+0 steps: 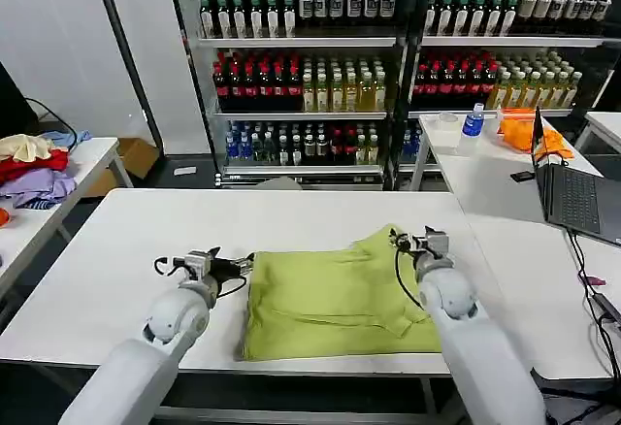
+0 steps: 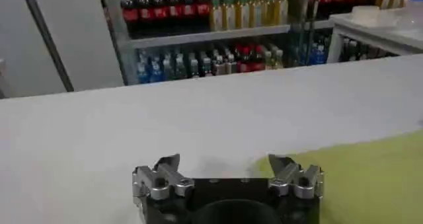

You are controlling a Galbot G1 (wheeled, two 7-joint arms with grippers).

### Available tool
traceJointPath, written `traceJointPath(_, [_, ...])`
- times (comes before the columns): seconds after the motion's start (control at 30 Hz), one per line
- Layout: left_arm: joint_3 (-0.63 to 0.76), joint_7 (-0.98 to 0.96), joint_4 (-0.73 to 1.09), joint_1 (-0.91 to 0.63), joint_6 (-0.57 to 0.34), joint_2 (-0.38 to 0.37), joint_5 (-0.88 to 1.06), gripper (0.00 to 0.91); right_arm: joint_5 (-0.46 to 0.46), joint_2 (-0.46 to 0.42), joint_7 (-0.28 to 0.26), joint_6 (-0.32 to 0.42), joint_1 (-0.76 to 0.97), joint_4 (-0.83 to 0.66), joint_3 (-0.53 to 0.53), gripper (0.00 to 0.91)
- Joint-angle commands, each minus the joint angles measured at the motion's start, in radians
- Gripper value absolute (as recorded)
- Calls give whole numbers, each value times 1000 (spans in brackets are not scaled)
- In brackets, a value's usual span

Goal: Fold and organize the clothes.

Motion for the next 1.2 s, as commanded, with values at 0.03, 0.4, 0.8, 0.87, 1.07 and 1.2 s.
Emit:
traceJointPath(0.03, [80,-4,100,-96,9,-52,-23,907,8,50,2,-3,131,-218,-32,907])
traceJointPath(0.4, [89,-1,120,-88,8,-62,-26,161,9,99,-10,-10,150,-342,-35,907])
traceJointPath(0.8, [81,6,112,-62,2,-58,-50,20,10,109,-19,-5,147,-354,-49,0])
traceJointPath(0.87, [77,11,97,-54,1,-52,-54,20,13,107,-19,-6,144,-344,-50,0])
traceJointPath(1.07, [62,28,77,-37,-9,-41,-73,20,18,102,-25,-6,146,-335,-62,0])
traceJointPath(1.2, [46,28,63,-28,-35,-36,-87,20,32,87,-24,2,124,-269,-52,0])
